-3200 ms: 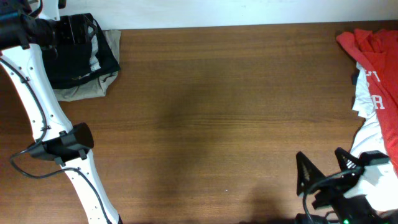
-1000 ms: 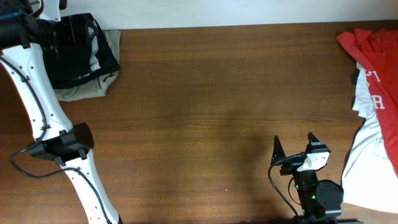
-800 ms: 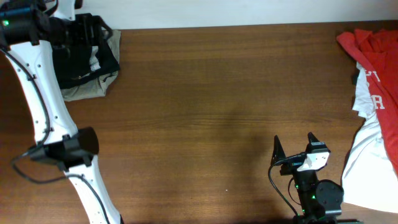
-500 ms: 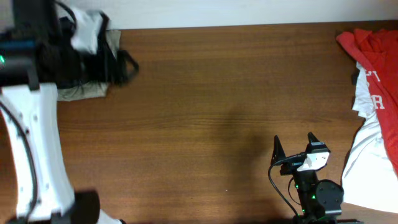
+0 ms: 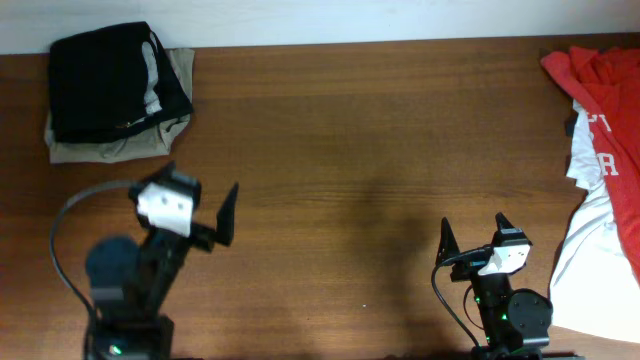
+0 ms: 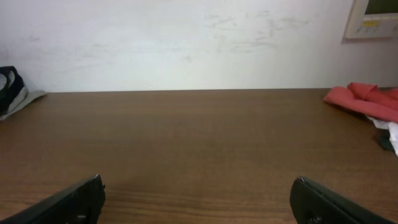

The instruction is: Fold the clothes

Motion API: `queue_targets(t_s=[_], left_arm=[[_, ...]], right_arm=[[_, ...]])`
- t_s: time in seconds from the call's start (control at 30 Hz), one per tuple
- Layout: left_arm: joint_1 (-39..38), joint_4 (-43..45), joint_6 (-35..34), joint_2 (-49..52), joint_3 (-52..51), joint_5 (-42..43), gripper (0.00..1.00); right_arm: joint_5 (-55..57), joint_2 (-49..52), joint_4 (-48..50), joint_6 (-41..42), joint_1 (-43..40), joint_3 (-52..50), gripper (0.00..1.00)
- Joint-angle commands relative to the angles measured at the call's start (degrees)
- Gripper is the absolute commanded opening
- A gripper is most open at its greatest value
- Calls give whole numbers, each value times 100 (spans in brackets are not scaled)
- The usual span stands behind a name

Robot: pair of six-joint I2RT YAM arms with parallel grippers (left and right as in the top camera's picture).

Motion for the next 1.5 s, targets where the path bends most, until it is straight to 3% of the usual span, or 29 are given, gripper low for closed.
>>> queue_targets(t_s=[0.0,0.13,0.3,0.4,0.47,0.6,0.67,1.47], left_arm=[[-9,1902,7,-1064,-1676,-96,99],[-7,3849,9,-1823,-3185,-260,99],[-7,3047,7,-2297,-3241,-986,99],[-7,1770,-162,-3128,-3241,-1528,99],[-9,1178,-560,-3534,-3244,-1845,99],[-9,339,-2031,-3508,-3244,-2693,99],[-9,28,-2179,-3510,-3246,-2763,99],[-35,-31,-2107,-3497,-3244,-2739,99]], right_arm=[[50,-35,-33,0,48,-26,99],[50,-35,-35,0,48,-26,99],[50,-28,-35,0,48,-26,99],[50,-28,-33,0,48,-26,99],[50,-28,-33,0,48,-26,99],[50,-28,-35,0,48,-26,99],[48,-28,-35,0,48,-26,99],[50,-28,-33,0,48,-26,99]])
